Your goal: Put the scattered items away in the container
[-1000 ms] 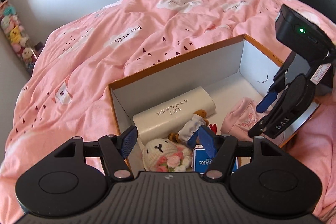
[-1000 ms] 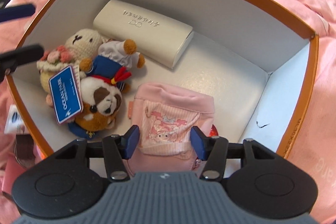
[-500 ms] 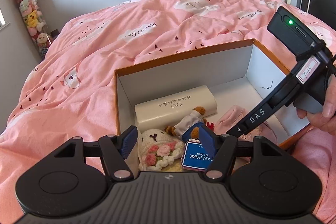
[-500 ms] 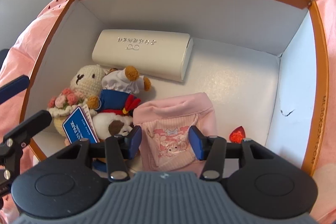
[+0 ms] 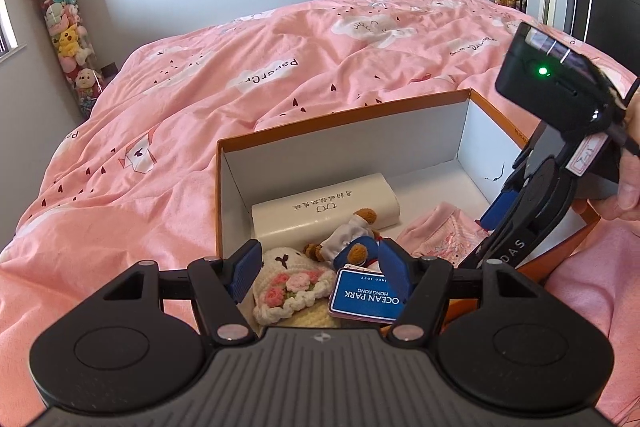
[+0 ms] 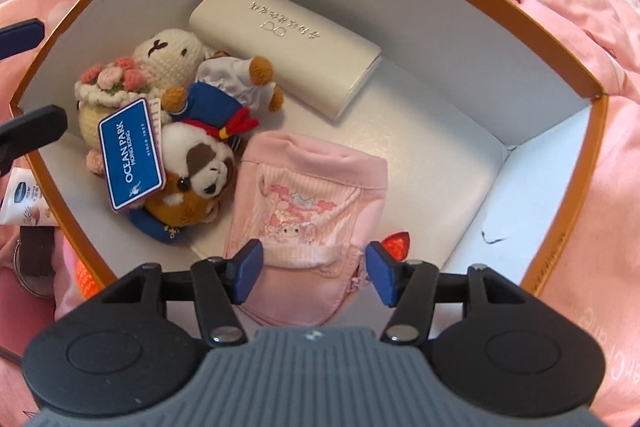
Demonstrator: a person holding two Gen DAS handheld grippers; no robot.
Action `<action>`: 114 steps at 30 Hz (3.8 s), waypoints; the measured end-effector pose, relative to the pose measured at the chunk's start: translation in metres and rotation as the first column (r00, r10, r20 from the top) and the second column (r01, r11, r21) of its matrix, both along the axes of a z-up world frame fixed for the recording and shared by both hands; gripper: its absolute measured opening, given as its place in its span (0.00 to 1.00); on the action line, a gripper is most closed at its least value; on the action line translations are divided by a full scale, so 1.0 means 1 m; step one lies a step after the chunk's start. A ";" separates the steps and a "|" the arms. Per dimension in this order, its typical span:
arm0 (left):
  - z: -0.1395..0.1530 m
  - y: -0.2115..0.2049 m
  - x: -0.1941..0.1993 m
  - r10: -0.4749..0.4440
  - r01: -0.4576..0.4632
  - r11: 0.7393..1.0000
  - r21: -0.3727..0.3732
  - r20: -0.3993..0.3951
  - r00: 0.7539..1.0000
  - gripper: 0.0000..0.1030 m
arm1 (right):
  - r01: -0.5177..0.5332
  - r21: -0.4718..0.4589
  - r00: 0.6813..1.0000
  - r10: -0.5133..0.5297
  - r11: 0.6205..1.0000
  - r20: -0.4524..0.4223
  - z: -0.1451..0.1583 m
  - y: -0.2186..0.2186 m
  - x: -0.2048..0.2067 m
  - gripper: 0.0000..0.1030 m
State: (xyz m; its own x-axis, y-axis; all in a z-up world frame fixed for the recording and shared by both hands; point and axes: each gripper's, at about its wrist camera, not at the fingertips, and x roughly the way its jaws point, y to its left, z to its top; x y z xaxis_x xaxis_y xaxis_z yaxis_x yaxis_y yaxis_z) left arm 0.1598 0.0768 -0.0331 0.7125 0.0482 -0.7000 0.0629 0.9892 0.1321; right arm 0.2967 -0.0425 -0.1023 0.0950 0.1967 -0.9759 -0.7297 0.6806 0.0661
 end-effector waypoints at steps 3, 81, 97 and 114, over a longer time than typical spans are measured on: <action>0.002 0.001 -0.001 0.003 -0.003 1.000 -0.007 0.003 1.000 0.74 | 0.027 -0.008 0.999 -0.027 1.000 -0.017 -0.006 0.004 0.003 0.61; 0.004 0.010 -0.133 0.044 -0.059 0.997 -0.056 -0.247 0.968 0.68 | -0.245 0.351 0.966 0.197 0.904 0.168 0.031 -0.035 -0.195 0.55; -0.010 0.009 -0.130 0.068 -0.071 0.997 0.002 -0.282 0.957 0.68 | -0.259 0.320 0.960 0.280 0.911 -0.018 0.003 -0.031 -0.199 0.37; -0.033 0.004 -0.115 0.079 -0.067 0.996 0.053 -0.287 0.955 0.68 | -0.150 0.452 0.984 0.087 0.879 0.157 0.072 -0.039 -0.164 0.25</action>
State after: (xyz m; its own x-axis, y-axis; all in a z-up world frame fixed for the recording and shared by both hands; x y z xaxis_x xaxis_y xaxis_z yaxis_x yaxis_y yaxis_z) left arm 0.0446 0.0812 -0.0664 0.4743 0.1263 -0.8712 0.0324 0.9865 0.1607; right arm 0.1327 -0.0817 -0.0299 0.1599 0.6380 -0.7533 -0.8265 0.5038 0.2513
